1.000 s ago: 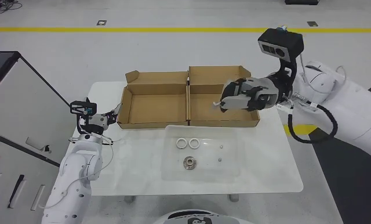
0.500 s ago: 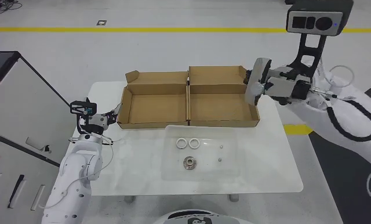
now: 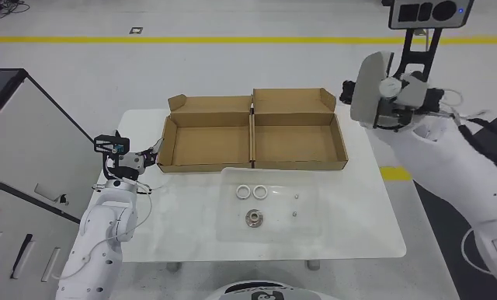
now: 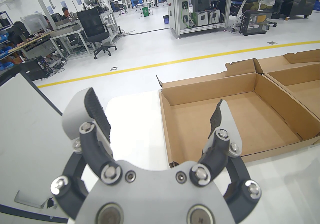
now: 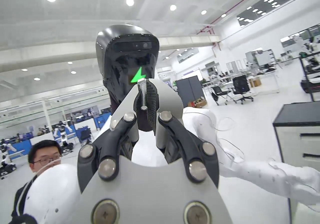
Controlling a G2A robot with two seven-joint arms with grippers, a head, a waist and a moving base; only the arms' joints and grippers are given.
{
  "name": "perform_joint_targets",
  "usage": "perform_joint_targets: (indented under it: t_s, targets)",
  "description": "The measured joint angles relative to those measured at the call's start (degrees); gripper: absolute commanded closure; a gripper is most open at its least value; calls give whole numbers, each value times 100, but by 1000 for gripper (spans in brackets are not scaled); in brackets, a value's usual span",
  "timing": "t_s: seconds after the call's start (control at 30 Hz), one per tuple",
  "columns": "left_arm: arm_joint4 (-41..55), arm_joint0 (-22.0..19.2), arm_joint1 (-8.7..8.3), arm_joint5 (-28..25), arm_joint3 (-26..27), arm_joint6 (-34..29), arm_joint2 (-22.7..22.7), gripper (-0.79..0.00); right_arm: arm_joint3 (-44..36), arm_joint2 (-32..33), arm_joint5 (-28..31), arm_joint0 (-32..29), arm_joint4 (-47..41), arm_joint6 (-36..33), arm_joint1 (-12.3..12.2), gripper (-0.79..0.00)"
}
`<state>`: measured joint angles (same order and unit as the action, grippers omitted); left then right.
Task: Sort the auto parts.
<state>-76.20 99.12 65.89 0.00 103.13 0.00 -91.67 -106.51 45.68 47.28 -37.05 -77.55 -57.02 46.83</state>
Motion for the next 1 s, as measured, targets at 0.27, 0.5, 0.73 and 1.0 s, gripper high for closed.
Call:
perform_joint_targets:
  t_s: [0.27, 0.5, 0.73, 1.0]
  targets:
    - [0, 0, 0, 0, 0, 0, 0, -785, 382, 361, -40, -185, 1479, -37, 149, 0]
    - [0, 0, 0, 0, 0, 0, 0, -785, 295, 504, -103, -386, 1549, -40, 233, 0]
    - [0, 0, 0, 0, 0, 0, 0, -785, 61, 689, -305, -710, 411, -303, 362, 0]
    - [0, 0, 0, 0, 0, 0, 0, -785, -29, 1053, -751, -1120, -598, -749, 630, 0]
